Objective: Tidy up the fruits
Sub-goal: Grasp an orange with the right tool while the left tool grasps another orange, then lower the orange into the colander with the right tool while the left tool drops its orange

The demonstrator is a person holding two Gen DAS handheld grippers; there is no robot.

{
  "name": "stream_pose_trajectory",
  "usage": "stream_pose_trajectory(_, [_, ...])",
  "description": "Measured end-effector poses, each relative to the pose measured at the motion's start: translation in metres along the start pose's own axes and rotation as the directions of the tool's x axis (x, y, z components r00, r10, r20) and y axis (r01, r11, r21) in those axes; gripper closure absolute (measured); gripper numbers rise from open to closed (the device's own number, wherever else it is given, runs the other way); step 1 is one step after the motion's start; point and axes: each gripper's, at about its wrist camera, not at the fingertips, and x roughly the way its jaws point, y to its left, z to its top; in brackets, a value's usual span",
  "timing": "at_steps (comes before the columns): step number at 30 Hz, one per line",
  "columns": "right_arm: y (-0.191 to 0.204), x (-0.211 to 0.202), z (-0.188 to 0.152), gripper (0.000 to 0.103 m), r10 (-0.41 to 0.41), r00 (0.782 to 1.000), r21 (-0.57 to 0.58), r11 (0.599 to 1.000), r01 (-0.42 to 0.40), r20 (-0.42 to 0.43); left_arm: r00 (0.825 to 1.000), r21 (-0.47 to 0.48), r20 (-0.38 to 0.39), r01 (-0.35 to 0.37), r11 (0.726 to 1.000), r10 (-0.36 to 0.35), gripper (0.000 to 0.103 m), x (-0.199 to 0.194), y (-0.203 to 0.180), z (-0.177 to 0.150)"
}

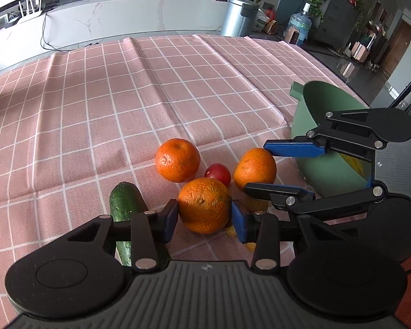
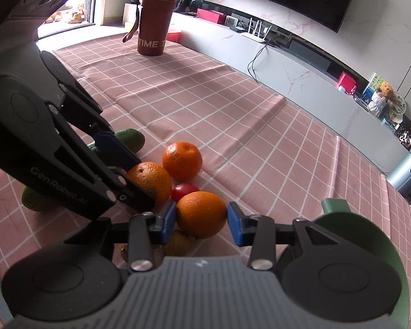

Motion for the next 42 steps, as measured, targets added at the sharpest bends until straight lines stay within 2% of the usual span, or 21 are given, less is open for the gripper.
stream_pose_trajectory(8, [-0.006, -0.025, 0.006, 0.066, -0.033, 0.998, 0.089, 0.996, 0.028, 0.061, 0.996, -0.088, 0.082, -0.012, 0.996, 0.020, 0.056, -0.027, -0.002, -0.001])
stream_pose_trajectory(12, [-0.015, -0.040, 0.011, 0.066, -0.042, 0.997, 0.140, 0.990, 0.034, 0.059, 0.989, -0.146, 0.143, 0.049, 0.988, -0.028, 0.056, -0.046, -0.004, 0.001])
stream_pose_trajectory(15, [-0.022, -0.052, 0.012, 0.066, -0.040, 0.998, 0.172, 0.985, 0.029, 0.056, 0.980, -0.209, 0.189, 0.107, 0.972, -0.068, 0.056, -0.057, -0.006, 0.002])
stream_pose_trajectory(20, [-0.042, -0.082, 0.009, 0.066, -0.046, 0.998, 0.202, 0.979, 0.036, 0.045, 0.967, -0.208, 0.231, 0.160, 0.965, -0.111, 0.056, -0.067, -0.029, 0.009])
stream_pose_trajectory(26, [-0.070, -0.116, -0.008, 0.066, -0.066, 0.998, 0.231, 0.971, 0.060, 0.019, 0.962, -0.153, 0.221, 0.196, 0.969, -0.160, 0.056, -0.067, -0.068, 0.027])
stream_pose_trajectory(32, [-0.096, -0.130, -0.045, 0.066, -0.090, 0.994, 0.263, 0.959, 0.105, -0.067, 0.970, -0.083, 0.149, 0.205, 0.975, -0.191, 0.056, -0.044, -0.112, 0.038])
stream_pose_trajectory(36, [-0.114, -0.131, -0.064, 0.066, -0.062, 0.993, 0.336, 0.937, 0.091, -0.098, 0.978, -0.032, 0.092, 0.190, 0.981, -0.186, 0.056, -0.028, -0.133, 0.042])
stream_pose_trajectory(42, [-0.132, -0.129, -0.081, 0.066, -0.009, 0.992, 0.393, 0.918, 0.057, -0.123, 0.986, 0.018, 0.020, 0.162, 0.987, -0.163, 0.056, -0.005, -0.141, 0.046])
